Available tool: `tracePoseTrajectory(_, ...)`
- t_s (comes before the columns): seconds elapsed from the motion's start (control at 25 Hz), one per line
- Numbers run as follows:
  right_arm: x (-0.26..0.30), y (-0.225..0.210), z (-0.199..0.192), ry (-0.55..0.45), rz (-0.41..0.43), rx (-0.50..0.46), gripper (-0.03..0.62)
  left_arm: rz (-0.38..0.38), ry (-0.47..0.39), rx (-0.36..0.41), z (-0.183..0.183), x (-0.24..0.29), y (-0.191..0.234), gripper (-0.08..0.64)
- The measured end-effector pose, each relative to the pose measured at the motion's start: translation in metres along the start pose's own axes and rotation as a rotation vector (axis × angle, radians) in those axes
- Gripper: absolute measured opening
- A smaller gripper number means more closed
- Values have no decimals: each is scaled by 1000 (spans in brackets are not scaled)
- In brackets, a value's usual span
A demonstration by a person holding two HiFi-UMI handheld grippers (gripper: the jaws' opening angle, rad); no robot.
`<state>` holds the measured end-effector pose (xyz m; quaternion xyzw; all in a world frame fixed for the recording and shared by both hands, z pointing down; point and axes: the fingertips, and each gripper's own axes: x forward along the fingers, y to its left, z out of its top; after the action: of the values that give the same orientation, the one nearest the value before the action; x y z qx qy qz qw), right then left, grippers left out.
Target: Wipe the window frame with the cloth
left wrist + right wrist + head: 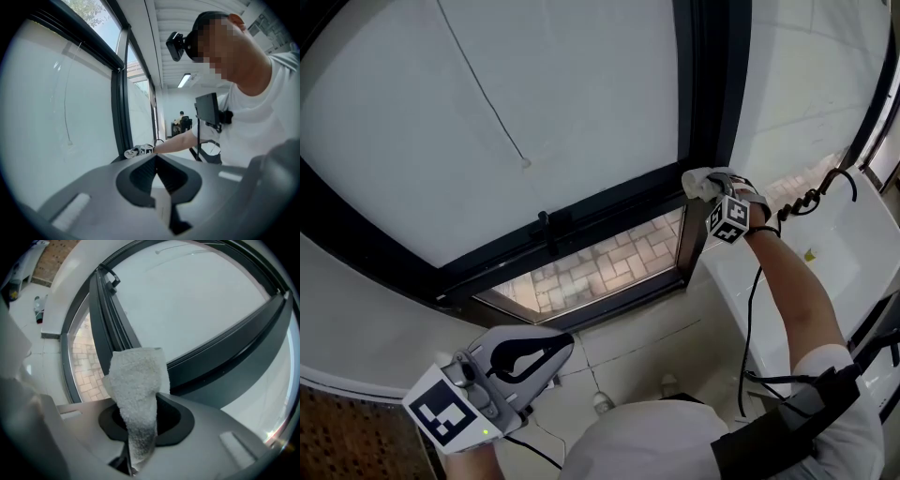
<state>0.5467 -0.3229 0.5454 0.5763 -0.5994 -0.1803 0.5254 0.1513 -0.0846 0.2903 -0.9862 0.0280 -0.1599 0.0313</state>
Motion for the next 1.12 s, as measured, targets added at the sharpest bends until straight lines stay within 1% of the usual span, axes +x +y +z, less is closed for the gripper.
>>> tracePoseTrajectory(0.2, 4, 9, -1, -8, -2, 306, 69, 17, 5, -2, -4, -11, 4, 21)
tracePoseTrajectory(0.28, 6, 12, -2, -6, -8, 395, 69, 22, 7, -3, -6, -15, 5, 23)
tracePoseTrajectory(0.32, 6, 13, -3, -3, -15, 425, 71, 25, 7, -5, -7, -17, 5, 22)
tracePoseTrajectory(0.44, 6, 14, -3, 3, -28, 487, 71, 29, 1, -10, -9, -23, 8, 22)
tracePoseTrajectory(0.64, 9, 26, -1, 12, -10, 577, 71, 19, 0, -5, -13, -28, 11, 23)
tracePoseTrajectory(0.84, 10, 31, 3, 23, -31, 717, 71, 22, -8, -9, -16, -39, 15, 22)
tracePoseTrajectory(1.12, 8, 48, 26, 18, -43, 802, 71, 12, -5, -3, -24, -57, 18, 23)
